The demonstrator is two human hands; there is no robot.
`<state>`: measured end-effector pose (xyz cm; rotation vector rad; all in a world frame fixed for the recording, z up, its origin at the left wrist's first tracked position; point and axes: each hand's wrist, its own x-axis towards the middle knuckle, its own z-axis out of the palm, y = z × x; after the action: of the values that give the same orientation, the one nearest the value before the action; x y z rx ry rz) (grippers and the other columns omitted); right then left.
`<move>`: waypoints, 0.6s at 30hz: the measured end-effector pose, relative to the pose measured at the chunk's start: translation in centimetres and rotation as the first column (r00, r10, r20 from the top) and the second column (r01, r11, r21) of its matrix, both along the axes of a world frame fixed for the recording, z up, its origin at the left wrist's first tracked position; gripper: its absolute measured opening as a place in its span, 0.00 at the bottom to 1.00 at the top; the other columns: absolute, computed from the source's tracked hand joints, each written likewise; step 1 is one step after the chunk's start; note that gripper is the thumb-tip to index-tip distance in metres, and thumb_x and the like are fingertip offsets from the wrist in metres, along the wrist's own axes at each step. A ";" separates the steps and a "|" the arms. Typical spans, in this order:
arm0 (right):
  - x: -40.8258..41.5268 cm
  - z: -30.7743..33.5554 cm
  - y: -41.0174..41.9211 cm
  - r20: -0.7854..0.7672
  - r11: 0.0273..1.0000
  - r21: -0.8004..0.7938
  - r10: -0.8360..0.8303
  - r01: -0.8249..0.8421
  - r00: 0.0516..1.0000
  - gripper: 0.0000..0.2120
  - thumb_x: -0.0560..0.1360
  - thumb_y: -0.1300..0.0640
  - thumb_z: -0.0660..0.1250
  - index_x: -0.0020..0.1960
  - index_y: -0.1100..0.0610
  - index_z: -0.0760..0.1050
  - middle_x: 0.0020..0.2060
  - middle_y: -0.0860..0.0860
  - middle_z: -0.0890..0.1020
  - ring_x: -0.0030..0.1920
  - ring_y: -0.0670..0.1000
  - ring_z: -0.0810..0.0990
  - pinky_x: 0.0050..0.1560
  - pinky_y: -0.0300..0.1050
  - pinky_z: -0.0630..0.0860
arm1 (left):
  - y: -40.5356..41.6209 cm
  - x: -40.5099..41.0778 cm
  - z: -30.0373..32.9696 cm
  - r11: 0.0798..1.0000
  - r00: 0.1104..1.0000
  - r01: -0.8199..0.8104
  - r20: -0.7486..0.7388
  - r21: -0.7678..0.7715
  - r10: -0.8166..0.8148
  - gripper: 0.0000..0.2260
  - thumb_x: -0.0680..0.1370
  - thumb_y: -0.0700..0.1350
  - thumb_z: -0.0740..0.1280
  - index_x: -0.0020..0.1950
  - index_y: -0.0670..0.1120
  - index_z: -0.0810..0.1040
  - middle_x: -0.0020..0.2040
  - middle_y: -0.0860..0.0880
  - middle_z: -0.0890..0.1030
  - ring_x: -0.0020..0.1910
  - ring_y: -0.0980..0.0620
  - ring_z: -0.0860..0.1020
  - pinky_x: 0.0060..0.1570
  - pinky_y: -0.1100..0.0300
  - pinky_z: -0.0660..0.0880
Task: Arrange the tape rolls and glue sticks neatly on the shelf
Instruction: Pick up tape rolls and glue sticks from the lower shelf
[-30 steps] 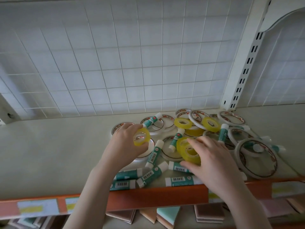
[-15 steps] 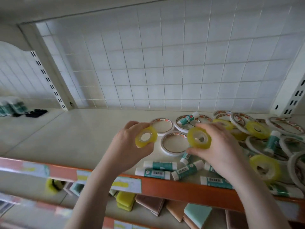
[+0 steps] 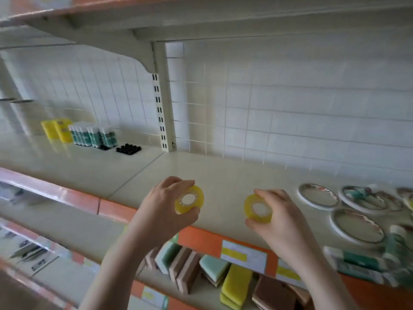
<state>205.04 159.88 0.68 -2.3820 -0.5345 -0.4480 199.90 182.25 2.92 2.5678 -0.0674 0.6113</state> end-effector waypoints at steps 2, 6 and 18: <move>0.0 0.0 5.2 -0.025 1.000 0.029 -0.004 0.005 1.000 0.29 0.64 0.55 0.78 0.63 0.55 0.75 0.53 0.49 0.76 0.57 0.51 0.76 0.55 0.40 0.68 | 4.9 -0.8 0.1 1.000 1.000 -0.016 -0.014 0.005 0.016 0.28 0.66 0.60 0.68 0.64 0.52 0.75 0.52 0.59 0.71 0.47 0.58 0.73 0.46 0.68 0.64; 0.0 -0.1 14.8 -0.037 0.996 0.085 0.012 -0.009 0.999 0.30 0.62 0.53 0.79 0.62 0.57 0.76 0.54 0.51 0.78 0.55 0.52 0.77 0.53 0.38 0.67 | 14.0 -1.7 0.4 0.999 0.999 -0.038 -0.018 0.027 0.039 0.35 0.60 0.67 0.58 0.62 0.51 0.77 0.51 0.60 0.73 0.46 0.56 0.76 0.46 0.65 0.68; 4.9 1.1 37.0 -0.006 0.990 0.065 0.123 -0.122 0.992 0.29 0.68 0.52 0.74 0.67 0.54 0.71 0.60 0.50 0.75 0.60 0.51 0.74 0.53 0.37 0.64 | 35.5 -0.2 0.7 0.979 0.981 -0.189 -0.038 0.076 0.192 0.33 0.63 0.63 0.62 0.63 0.47 0.77 0.56 0.51 0.78 0.50 0.49 0.78 0.48 0.63 0.68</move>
<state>209.90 196.91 1.77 -2.2741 -0.6482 -0.3922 199.73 217.77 3.64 2.6769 0.1773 0.6314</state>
